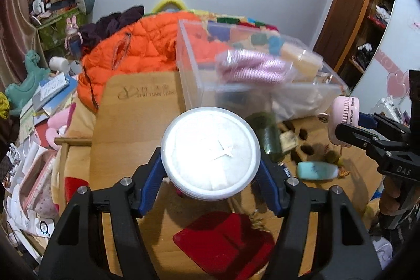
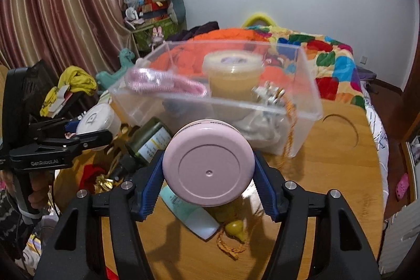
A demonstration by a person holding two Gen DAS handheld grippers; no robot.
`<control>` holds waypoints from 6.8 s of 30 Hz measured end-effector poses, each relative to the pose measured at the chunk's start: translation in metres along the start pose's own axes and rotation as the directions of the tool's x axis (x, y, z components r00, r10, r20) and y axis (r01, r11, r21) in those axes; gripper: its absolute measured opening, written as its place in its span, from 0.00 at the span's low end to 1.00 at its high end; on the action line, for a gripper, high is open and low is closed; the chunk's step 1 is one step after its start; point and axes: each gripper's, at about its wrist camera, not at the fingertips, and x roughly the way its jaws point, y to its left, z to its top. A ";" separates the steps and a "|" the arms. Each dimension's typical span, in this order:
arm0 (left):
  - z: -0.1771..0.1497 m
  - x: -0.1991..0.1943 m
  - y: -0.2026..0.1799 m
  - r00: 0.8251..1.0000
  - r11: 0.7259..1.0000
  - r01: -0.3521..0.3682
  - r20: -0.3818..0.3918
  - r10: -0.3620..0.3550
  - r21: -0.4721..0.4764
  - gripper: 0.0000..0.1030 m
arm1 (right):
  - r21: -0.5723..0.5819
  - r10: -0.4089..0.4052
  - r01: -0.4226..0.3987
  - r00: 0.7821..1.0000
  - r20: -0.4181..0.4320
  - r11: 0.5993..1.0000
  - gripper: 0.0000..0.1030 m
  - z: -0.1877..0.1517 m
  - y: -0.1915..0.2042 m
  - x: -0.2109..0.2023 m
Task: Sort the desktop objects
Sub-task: 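Carry the pink container with right tool while left tool carries white tub over box, then release the white tub into the box with left tool while right releases pink container, then grasp the green glass bottle with left tool while right tool grasps the gourd beads, then carry the gourd beads into the box with right tool while left carries green bottle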
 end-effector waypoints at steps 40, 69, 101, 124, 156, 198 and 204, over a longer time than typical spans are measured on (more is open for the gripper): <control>0.116 0.001 -0.026 0.997 0.997 0.073 0.023 -0.073 -0.017 0.64 | -0.039 -0.151 0.156 0.983 0.104 0.987 0.58 0.095 -0.039 -0.011; 0.106 0.070 -0.052 0.997 0.996 0.030 -0.078 -0.024 0.079 0.61 | -0.182 -0.143 0.132 0.989 -0.046 0.974 0.60 0.063 -0.039 0.035; 0.064 -0.008 -0.054 1.000 0.992 -0.001 -0.003 0.001 0.130 0.62 | -0.110 -0.045 0.052 0.997 0.059 0.993 0.65 0.040 -0.020 -0.033; 0.019 0.048 -0.057 0.985 0.992 0.030 -0.172 -0.008 0.125 0.62 | -0.139 -0.013 -0.008 0.988 -0.155 0.990 0.65 -0.032 -0.028 0.000; 0.010 0.069 -0.054 0.987 0.998 0.041 -0.159 -0.033 0.046 0.39 | -0.116 0.040 -0.055 0.992 -0.123 0.992 0.17 -0.022 -0.026 0.004; 0.100 0.009 -0.019 0.987 0.996 0.087 0.134 -0.089 0.018 0.39 | -0.118 0.151 -0.149 0.988 0.014 0.982 0.17 0.076 0.014 0.030; 0.106 0.039 -0.015 0.991 0.995 0.096 0.093 -0.095 0.000 0.39 | -0.122 0.151 -0.151 0.988 -0.010 0.981 0.17 0.080 0.019 0.048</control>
